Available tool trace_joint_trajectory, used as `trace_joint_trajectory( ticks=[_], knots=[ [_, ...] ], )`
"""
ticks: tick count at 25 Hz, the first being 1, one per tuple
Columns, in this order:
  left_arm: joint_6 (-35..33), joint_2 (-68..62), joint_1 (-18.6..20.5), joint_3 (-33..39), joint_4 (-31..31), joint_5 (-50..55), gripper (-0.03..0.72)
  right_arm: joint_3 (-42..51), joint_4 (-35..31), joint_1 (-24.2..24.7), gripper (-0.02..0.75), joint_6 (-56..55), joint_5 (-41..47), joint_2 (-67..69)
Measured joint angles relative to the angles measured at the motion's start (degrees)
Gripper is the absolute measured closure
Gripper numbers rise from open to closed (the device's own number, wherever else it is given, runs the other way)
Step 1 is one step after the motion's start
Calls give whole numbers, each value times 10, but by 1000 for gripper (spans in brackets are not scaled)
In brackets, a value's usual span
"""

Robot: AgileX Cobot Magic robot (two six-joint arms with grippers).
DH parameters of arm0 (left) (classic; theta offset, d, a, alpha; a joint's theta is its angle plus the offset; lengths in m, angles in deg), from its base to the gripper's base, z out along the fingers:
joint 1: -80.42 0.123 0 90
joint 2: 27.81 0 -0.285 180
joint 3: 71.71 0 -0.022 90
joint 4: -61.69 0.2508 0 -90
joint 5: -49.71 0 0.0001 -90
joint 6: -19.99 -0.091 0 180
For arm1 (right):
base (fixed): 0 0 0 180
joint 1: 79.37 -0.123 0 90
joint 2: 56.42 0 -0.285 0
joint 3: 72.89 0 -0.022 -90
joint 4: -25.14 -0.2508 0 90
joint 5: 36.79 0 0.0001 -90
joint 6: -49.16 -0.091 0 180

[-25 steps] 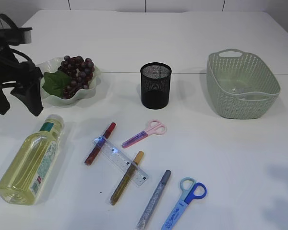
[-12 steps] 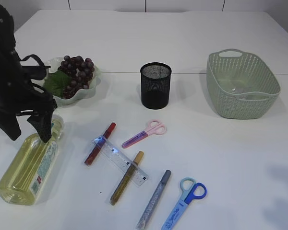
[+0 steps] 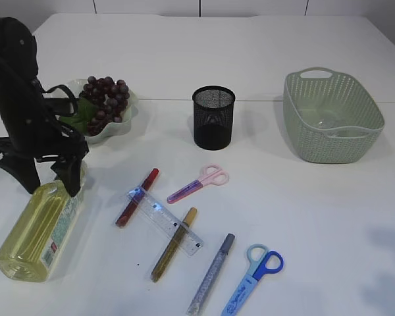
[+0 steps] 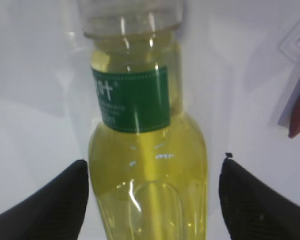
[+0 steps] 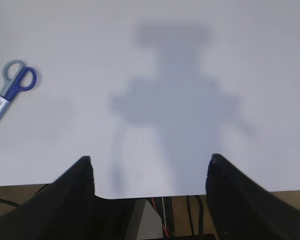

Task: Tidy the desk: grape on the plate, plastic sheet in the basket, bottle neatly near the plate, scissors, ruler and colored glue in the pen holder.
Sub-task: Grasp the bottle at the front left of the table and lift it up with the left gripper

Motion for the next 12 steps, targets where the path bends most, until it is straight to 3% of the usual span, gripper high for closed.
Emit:
trace_joint_trajectory(
  ticks=[12],
  knots=[
    [0, -41, 0, -16, 1, 0, 98, 0, 0, 0, 194, 0, 0, 0]
  ],
)
